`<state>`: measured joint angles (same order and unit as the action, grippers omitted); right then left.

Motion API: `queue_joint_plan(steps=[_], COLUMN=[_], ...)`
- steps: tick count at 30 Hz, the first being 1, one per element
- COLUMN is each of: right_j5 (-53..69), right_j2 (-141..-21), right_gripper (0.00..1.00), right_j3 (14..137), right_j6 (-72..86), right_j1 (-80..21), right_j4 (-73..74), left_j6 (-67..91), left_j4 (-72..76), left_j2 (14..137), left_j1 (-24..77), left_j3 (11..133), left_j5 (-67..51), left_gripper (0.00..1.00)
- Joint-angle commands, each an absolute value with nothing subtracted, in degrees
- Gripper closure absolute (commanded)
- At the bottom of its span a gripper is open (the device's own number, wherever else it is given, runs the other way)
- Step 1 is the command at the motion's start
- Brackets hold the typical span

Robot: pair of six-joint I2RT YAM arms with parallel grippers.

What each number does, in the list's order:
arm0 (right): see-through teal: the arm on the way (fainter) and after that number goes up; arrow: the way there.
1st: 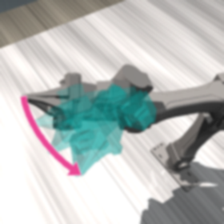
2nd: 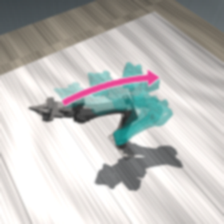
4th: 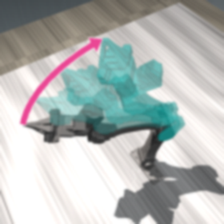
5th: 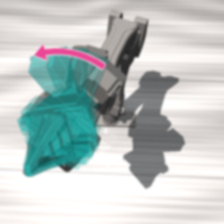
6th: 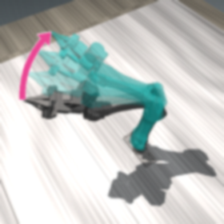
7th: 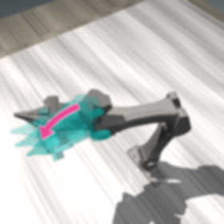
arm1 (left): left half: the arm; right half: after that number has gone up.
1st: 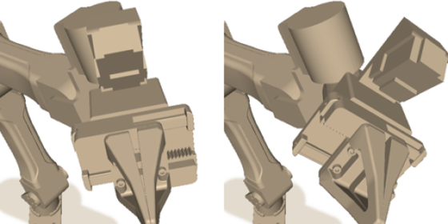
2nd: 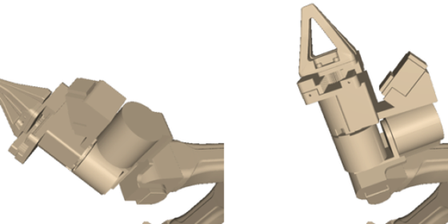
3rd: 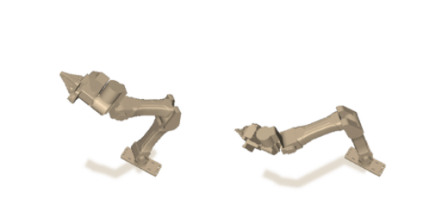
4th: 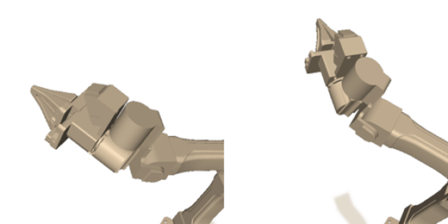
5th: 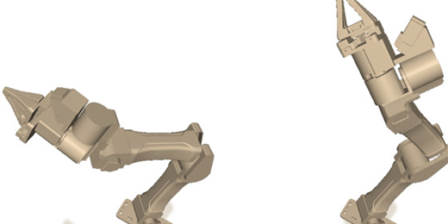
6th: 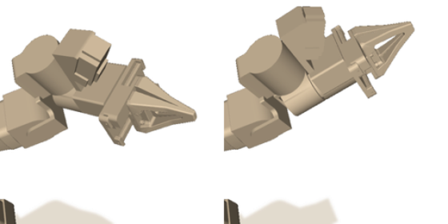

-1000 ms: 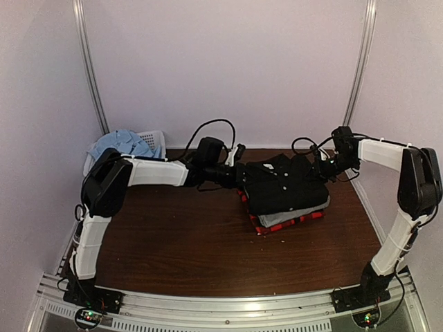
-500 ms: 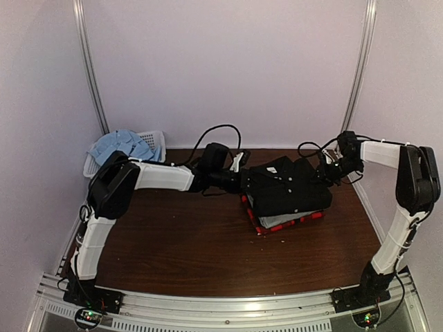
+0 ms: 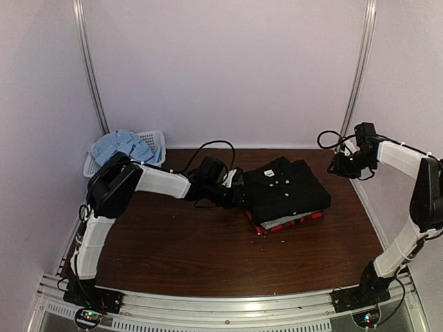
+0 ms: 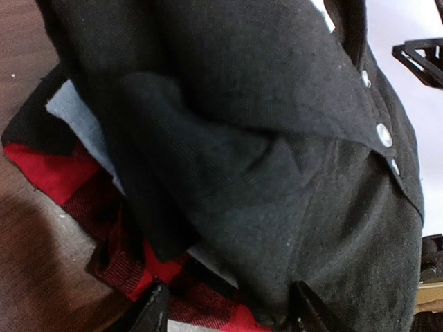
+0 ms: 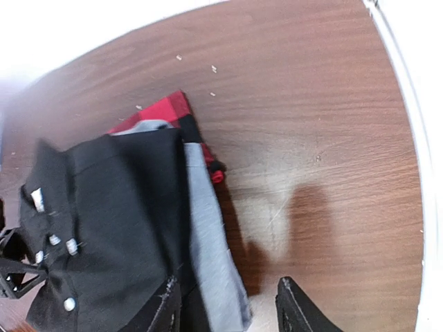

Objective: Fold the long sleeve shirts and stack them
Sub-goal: Place the square-folded shirt on the square-folded shirt, then reset both arms

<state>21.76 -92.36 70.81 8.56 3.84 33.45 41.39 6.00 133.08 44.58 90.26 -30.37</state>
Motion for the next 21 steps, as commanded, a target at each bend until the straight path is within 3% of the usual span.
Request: queue_joint_plan(steps=[1,10,19,21], right_j5=[19.6,19.2,11.5,9.8], right_j2=[-81.8,-70.2,-62.7,-61.8], right_gripper=[0.51,0.49,0.05,0.0], right_j3=[64.3,51.6,53.0,53.7], right_j6=[10.5,16.2,16.2,16.2], right_j1=[0.9,-11.4,-11.7,-11.6], right_j4=[30.0,22.7,22.2,22.1], left_j6=[38.9,33.7,22.5,21.0], left_j4=[6.4,4.7,-5.7,-6.2], left_j2=[128.3,117.9,97.8,92.9], left_j1=[43.7,42.3,42.1,42.0], left_j3=[90.5,84.4,72.1,68.3], left_j5=[-28.5,-22.2,5.1,11.8], left_gripper=[0.37,0.26,0.19,0.15])
